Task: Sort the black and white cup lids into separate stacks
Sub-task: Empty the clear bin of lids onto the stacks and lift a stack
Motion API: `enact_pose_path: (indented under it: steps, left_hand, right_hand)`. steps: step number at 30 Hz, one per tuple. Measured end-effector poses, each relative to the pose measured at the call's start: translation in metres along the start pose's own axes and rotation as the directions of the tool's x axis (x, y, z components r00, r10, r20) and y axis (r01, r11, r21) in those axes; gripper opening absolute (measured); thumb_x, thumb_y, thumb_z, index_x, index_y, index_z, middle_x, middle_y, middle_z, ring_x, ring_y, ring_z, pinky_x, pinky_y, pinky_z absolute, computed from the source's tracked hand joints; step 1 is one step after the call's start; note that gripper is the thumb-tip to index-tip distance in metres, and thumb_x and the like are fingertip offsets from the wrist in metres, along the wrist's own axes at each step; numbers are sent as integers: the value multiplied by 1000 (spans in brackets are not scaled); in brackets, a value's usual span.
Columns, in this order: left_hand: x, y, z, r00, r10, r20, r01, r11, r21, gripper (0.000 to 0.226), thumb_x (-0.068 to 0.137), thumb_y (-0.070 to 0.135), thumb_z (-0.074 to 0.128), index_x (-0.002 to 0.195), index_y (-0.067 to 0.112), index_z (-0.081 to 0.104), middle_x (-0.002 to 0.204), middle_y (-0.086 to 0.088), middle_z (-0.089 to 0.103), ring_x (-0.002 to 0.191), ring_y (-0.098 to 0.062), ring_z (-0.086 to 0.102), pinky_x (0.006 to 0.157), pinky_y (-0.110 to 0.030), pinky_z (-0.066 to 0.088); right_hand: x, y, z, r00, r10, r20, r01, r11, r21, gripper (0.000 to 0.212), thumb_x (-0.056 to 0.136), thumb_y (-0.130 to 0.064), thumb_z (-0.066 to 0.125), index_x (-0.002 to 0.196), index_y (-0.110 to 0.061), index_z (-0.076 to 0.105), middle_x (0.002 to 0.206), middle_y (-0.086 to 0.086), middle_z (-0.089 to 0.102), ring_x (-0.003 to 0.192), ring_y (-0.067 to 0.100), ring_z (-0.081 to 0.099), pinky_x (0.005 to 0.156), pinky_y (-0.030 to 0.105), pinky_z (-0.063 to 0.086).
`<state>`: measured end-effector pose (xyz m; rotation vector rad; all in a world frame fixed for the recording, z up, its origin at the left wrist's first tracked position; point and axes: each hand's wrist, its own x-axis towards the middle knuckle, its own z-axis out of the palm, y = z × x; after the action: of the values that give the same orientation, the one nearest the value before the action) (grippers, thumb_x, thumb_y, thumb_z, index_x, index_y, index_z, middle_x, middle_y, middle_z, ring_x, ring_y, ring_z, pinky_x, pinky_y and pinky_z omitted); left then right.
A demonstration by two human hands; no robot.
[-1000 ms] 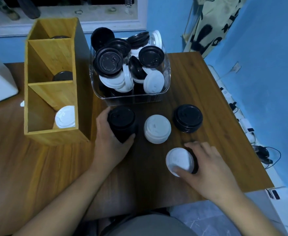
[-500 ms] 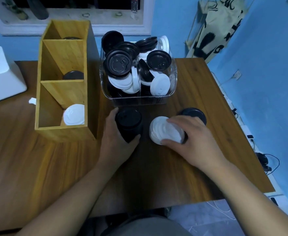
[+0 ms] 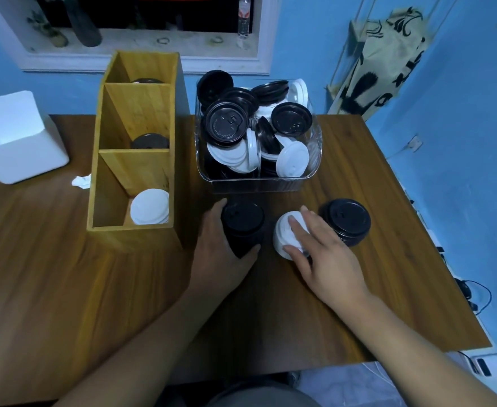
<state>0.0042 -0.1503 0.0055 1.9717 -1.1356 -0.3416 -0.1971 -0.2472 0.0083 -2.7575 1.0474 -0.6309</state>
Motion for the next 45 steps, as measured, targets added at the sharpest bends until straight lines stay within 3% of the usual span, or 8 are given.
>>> enact_pose_path:
  steps: [8, 14, 20, 25, 29, 35, 40, 45]
  left_hand:
    - [8, 3, 4, 998, -36, 49, 37, 999, -35, 109, 75, 36, 89, 157, 29, 19, 158, 6, 36, 146, -11, 33, 115, -30, 33]
    - [6, 6, 4, 997, -50, 57, 51, 998, -23, 113, 73, 33, 91, 158, 29, 16, 159, 7, 36, 147, -12, 32, 111, -25, 26]
    - [5, 6, 3, 995, -82, 55, 84, 996, -30, 116, 73, 34, 92, 158, 30, 14, 159, 6, 37, 146, -16, 35, 110, -25, 28]
    - [5, 6, 4, 996, -71, 47, 70, 997, 14, 115, 73, 38, 91, 158, 32, 14, 157, 7, 38, 146, -14, 35, 112, -29, 31]
    - [6, 8, 3, 999, -41, 16, 40, 999, 17, 109, 70, 40, 92, 154, 33, 23, 154, 12, 42, 144, -10, 37, 117, -36, 38]
    - [7, 10, 2, 1000, -31, 4, 31, 999, 10, 107, 67, 40, 94, 149, 39, 26, 150, 18, 44, 142, -7, 39, 116, -34, 39]
    - [5, 7, 2, 1000, -20, 9, 20, 1000, -8, 110, 66, 39, 94, 148, 44, 22, 136, 33, 37, 136, 0, 38, 110, -25, 35]
    - [4, 4, 3, 1000, -14, 5, 14, 1000, -18, 111, 64, 40, 96, 146, 47, 21, 135, 32, 37, 131, 4, 36, 107, -20, 32]
  right_hand:
    - [19, -5, -1, 999, -28, 46, 40, 958, -282, 55, 106, -44, 39, 147, -10, 52, 154, 13, 48, 151, 31, 31, 122, 54, 25]
    - [11, -11, -23, 994, 107, 20, -107, 994, -6, 56, 107, -48, 43, 155, -20, 39, 164, -3, 29, 157, 15, 12, 128, 41, 9]
    - [47, 15, -47, 997, 54, -58, -44, 984, 171, 36, 104, -19, 54, 139, -16, 60, 147, 0, 55, 143, 16, 42, 119, 35, 36]
    - [112, 26, -59, 999, -45, 9, 45, 999, 23, 44, 96, -9, 61, 140, -15, 57, 148, 5, 53, 138, 24, 45, 106, 36, 44]
    - [159, 32, -69, 991, -130, 25, 132, 983, -130, 56, 92, -17, 68, 146, -18, 50, 154, 4, 43, 137, 26, 45, 106, 40, 48]
    - [209, 35, -65, 998, -43, 51, 46, 998, -44, 60, 95, -49, 61, 148, -23, 45, 160, 6, 36, 141, 32, 41, 112, 47, 38]
    - [226, 40, -57, 987, -136, 88, 151, 971, -186, 39, 94, -46, 60, 122, -19, 64, 115, 4, 68, 106, 31, 62, 94, 42, 45]
    - [203, 35, -81, 989, -68, -134, 70, 998, 8, 18, 99, -28, 55, 104, -13, 63, 87, 1, 65, 82, 26, 58, 68, 33, 34]
